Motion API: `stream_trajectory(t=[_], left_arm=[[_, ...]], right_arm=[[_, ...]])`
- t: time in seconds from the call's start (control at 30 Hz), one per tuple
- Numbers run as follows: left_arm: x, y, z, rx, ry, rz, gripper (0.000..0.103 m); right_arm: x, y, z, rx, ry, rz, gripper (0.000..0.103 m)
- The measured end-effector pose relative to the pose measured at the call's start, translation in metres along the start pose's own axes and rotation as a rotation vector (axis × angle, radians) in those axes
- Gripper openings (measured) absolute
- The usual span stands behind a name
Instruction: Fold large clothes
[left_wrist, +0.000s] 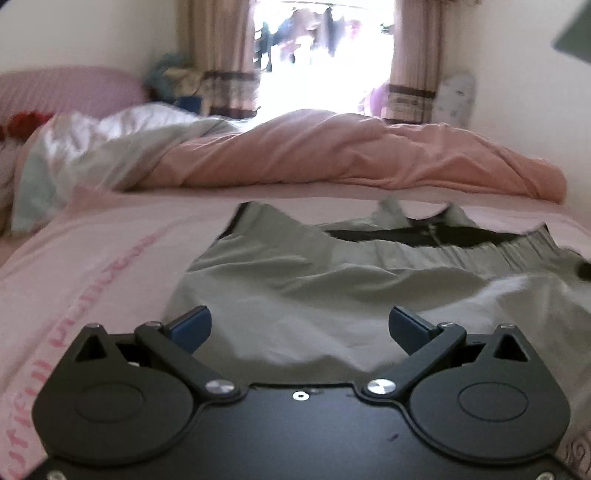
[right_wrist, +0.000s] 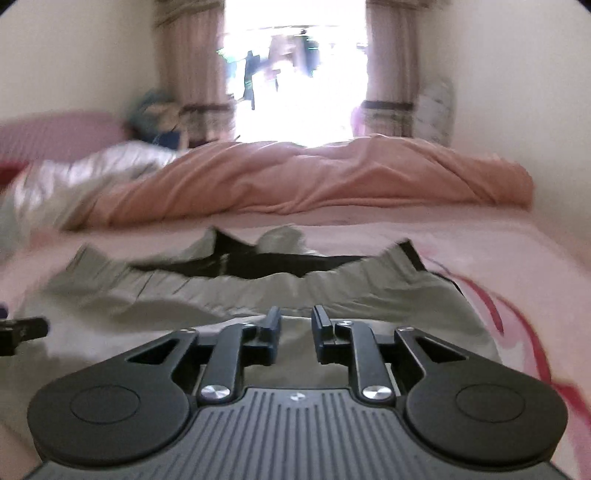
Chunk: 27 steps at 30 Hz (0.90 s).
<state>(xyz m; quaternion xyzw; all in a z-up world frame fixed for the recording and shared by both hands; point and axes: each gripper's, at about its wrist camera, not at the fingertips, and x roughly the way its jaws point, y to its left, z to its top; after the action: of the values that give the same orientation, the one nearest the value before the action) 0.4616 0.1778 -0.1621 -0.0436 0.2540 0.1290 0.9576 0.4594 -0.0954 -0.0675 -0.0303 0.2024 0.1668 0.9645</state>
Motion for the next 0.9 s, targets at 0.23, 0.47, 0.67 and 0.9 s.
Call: stream_trajectory(t=[0.23,0.47,0.67,0.9], left_arm=[[0.029,-0.020,-0.031,0.066,0.011,0.100,0.103],[0.022,-0.018,-0.038,0.038,0.017,0.062,0.103],[0.028,-0.019,-0.046,0.042,-0.001,0.066,0.103],[0.024,-0.028,-0.046,0.054,-0.006,0.099,0.103]], right_arm=[[0.000,-0.009,-0.031,0.053,-0.033,0.070,0.026],[-0.015,-0.014,-0.076,-0.013,-0.007,0.067,0.032],[-0.025,-0.007,-0.079,-0.068,0.005,-0.037,0.049],[-0.010,-0.009,-0.088,-0.045,0.053,-0.065,0.062]])
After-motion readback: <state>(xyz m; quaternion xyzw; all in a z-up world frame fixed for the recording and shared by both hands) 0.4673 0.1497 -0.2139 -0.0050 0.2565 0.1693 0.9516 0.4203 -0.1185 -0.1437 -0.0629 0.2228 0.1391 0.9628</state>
